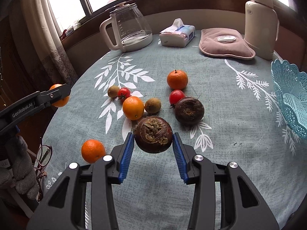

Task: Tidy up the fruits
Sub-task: 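Carry the dark brown fruit into the blue basket and open the right tool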

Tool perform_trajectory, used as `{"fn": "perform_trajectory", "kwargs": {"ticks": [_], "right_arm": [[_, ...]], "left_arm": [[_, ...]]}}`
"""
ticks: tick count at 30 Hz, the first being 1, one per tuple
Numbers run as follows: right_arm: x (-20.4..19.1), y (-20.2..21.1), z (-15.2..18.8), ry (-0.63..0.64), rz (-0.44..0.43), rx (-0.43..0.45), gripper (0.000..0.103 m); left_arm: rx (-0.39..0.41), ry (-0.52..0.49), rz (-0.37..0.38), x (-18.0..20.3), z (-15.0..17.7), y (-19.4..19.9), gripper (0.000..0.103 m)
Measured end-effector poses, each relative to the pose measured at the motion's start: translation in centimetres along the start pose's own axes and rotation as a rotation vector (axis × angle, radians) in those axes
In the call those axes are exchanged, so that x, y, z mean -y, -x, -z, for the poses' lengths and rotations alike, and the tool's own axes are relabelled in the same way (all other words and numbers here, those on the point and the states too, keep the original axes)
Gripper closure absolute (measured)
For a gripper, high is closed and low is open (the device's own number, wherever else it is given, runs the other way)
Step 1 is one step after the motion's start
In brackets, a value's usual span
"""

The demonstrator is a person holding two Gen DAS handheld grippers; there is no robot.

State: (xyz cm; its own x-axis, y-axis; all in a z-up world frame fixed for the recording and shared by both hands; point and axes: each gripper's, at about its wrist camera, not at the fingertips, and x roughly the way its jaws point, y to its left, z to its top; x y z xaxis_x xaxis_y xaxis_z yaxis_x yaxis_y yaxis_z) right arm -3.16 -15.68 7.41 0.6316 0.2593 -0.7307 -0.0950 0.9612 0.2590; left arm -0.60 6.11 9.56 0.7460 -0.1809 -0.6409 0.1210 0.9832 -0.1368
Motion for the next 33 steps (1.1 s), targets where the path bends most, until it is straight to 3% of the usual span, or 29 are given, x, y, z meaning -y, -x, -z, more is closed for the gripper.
{"fn": "perform_trajectory", "kwargs": {"ticks": [20, 33], "right_arm": [[14.6, 8.5, -1.8, -0.275, 0.231, 0.166, 0.060], [21.8, 9.1, -0.8, -0.378, 0.391, 0.138, 0.060]], "left_arm": [[0.021, -0.085, 0.030, 3.5, 1.1, 1.2, 0.057], [0.008, -0.161, 0.052, 6.9, 1.9, 0.5, 0.057]]}}
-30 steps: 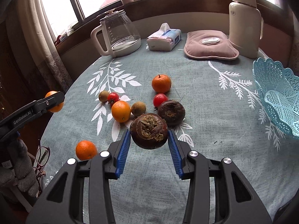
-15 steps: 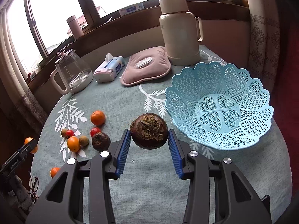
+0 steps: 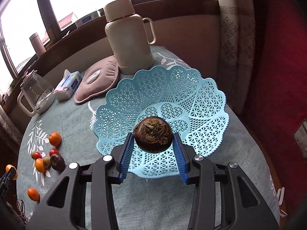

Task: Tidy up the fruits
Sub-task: 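Carry the dark brown fruit into the blue basket and open the right tool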

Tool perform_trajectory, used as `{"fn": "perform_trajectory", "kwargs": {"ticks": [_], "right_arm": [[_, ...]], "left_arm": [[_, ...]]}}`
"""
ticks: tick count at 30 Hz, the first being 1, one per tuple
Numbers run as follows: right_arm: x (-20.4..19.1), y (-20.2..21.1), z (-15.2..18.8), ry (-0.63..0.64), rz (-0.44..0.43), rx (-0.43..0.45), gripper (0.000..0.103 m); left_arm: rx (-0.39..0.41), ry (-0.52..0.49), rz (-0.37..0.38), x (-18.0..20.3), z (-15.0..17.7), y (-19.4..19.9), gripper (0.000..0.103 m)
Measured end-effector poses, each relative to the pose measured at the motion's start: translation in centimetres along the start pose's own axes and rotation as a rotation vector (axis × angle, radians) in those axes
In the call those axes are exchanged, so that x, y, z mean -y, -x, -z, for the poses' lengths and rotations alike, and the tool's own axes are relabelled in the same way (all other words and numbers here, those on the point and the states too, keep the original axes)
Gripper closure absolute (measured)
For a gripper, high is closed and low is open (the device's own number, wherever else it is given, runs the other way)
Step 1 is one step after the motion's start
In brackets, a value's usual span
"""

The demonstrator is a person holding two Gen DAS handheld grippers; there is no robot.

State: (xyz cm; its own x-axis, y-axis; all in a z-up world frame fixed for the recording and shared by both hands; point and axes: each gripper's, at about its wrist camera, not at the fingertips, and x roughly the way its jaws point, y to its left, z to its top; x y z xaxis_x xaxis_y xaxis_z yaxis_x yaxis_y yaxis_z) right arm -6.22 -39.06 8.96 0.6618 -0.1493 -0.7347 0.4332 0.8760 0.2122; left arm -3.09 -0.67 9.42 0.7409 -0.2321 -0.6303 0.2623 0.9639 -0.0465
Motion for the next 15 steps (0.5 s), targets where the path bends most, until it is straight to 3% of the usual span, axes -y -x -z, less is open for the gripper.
{"fn": "perform_trajectory", "kwargs": {"ticks": [15], "right_arm": [[1.9, 0.3, -0.8, -0.066, -0.004, 0.034, 0.057]], "left_arm": [[0.001, -0.134, 0.049, 6.5, -1.5, -1.8, 0.057]]}}
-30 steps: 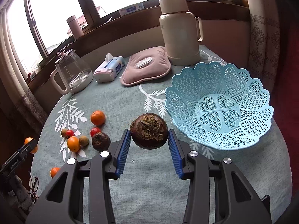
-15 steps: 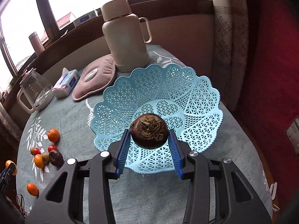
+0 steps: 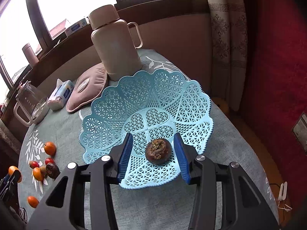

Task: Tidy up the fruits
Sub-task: 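Carry the dark brown fruit into the blue basket and open the right tool, then carry the large orange into the blue basket and open the left tool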

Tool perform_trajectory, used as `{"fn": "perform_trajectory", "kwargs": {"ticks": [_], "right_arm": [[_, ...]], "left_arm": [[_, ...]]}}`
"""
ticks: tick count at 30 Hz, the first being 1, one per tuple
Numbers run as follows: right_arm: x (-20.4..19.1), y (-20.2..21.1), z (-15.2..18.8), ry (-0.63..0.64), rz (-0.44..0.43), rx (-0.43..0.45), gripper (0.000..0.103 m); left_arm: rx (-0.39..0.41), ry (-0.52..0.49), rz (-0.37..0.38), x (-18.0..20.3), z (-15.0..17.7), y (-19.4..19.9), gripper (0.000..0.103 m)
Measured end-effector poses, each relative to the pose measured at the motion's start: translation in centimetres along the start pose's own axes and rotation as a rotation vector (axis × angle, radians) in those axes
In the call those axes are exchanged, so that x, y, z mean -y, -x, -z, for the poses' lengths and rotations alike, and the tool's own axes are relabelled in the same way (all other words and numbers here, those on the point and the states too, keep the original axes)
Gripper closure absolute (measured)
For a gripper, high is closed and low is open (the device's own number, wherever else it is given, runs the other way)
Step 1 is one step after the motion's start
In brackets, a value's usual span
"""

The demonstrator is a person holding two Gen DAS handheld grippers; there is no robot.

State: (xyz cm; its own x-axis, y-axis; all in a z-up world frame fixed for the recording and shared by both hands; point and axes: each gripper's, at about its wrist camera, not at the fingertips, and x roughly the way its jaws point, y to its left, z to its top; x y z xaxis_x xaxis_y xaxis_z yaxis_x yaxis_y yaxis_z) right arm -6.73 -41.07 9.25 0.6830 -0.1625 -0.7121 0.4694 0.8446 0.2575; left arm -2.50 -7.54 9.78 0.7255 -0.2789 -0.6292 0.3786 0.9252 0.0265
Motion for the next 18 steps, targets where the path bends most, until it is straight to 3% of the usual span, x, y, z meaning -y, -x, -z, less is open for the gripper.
{"fn": "perform_trajectory", "kwargs": {"ticks": [5, 18], "right_arm": [[0.8, 0.9, -0.5, -0.044, -0.012, 0.044, 0.047], [3.9, 2.9, -2.0, -0.133, 0.013, 0.132, 0.046]], "left_arm": [[-0.014, -0.043, 0.032, 2.4, -0.9, -1.1, 0.057], [-0.042, -0.160, 0.243, 12.7, -3.9, -4.1, 0.057]]}}
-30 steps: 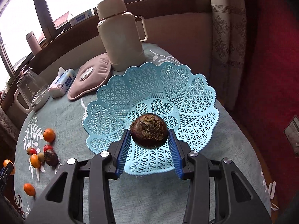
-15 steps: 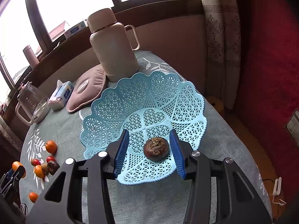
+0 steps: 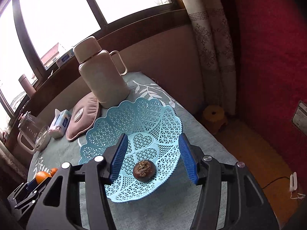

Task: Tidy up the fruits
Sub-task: 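Carry the large orange into the blue basket and open the left tool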

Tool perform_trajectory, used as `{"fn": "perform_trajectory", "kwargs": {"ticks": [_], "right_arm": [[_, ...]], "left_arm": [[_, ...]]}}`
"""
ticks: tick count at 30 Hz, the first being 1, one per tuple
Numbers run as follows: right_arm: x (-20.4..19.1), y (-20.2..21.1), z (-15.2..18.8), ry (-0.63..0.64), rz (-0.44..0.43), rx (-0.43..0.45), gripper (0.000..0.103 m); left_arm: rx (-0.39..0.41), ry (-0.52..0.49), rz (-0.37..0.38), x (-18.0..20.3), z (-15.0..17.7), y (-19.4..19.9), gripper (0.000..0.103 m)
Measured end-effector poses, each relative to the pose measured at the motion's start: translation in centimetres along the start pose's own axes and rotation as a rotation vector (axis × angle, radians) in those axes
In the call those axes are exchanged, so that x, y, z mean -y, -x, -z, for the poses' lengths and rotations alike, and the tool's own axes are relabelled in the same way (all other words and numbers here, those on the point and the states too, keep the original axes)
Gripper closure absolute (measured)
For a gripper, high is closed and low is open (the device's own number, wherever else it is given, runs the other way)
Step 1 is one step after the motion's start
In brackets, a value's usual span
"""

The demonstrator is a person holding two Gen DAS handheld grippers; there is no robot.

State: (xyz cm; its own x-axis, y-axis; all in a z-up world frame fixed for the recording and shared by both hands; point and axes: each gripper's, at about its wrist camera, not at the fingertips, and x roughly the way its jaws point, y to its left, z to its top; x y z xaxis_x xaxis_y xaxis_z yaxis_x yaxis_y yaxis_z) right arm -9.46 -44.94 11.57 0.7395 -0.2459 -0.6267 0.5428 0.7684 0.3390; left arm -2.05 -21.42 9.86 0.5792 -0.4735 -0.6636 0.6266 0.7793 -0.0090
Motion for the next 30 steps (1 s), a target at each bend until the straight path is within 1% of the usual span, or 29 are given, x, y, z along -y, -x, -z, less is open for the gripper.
{"fn": "perform_trajectory", "kwargs": {"ticks": [3, 6, 13, 14, 15, 16, 17, 18, 20, 21, 22, 23, 26, 27, 28, 30], "right_arm": [[0.2, 0.7, -0.4, 0.001, 0.012, 0.031, 0.044], [0.4, 1.7, -0.8, -0.002, 0.023, 0.074, 0.038], [-0.1, 3.4, -1.1, 0.037, 0.067, 0.162, 0.037], [-0.1, 3.4, -1.0, 0.035, 0.068, 0.164, 0.036], [0.0, 3.3, -1.0, 0.032, 0.066, 0.164, 0.036], [-0.1, 3.2, -0.9, 0.030, 0.065, 0.162, 0.036], [-0.1, 3.2, -0.9, 0.028, 0.068, 0.164, 0.036], [-0.1, 3.3, -0.7, 0.026, 0.072, 0.170, 0.036], [-0.2, 3.6, -0.5, 0.027, 0.084, 0.195, 0.036], [-0.3, 3.8, -0.5, 0.028, 0.088, 0.213, 0.032], [-0.5, 4.2, -0.4, 0.029, 0.092, 0.238, 0.025], [-0.6, 4.8, -0.3, 0.031, 0.096, 0.269, 0.022], [-1.4, 6.4, -0.1, 0.062, 0.106, 0.358, 0.019], [-1.6, 6.9, 0.0, 0.071, 0.104, 0.386, 0.015], [-1.7, 7.5, 0.1, 0.076, 0.101, 0.420, 0.009], [-2.0, 8.5, 0.6, 0.081, 0.091, 0.490, 0.003]], "left_arm": [[-0.009, -0.019, 0.036, 1.8, -0.8, -1.5, 0.057], [-0.019, -0.030, 0.063, 3.2, -1.4, -2.8, 0.057], [-0.053, -0.049, 0.109, 5.2, -1.8, -5.3, 0.057], [-0.055, -0.049, 0.114, 5.3, -1.7, -5.5, 0.055], [-0.052, -0.050, 0.112, 5.4, -1.7, -5.5, 0.049], [-0.044, -0.051, 0.107, 5.4, -1.7, -5.5, 0.028], [-0.026, -0.049, 0.100, 5.3, -1.7, -5.3, 0.018], [-0.007, -0.049, 0.096, 5.2, -1.8, -5.0, 0.018], [0.007, -0.046, 0.097, 4.9, -1.9, -4.6, 0.017], [0.017, -0.041, 0.095, 4.7, -1.9, -4.5, 0.017], [0.027, -0.035, 0.090, 4.4, -2.0, -4.3, 0.015], [0.036, -0.030, 0.084, 4.2, -2.1, -4.2, 0.012], [0.060, -0.012, 0.072, 3.5, -2.3, -3.7, 0.012], [0.067, -0.007, 0.069, 3.3, -2.3, -3.6, 0.012], [0.077, -0.003, 0.067, 3.1, -2.4, -3.4, 0.012], [0.106, -0.001, 0.066, 2.9, -2.5, -2.7, 0.012]]}}
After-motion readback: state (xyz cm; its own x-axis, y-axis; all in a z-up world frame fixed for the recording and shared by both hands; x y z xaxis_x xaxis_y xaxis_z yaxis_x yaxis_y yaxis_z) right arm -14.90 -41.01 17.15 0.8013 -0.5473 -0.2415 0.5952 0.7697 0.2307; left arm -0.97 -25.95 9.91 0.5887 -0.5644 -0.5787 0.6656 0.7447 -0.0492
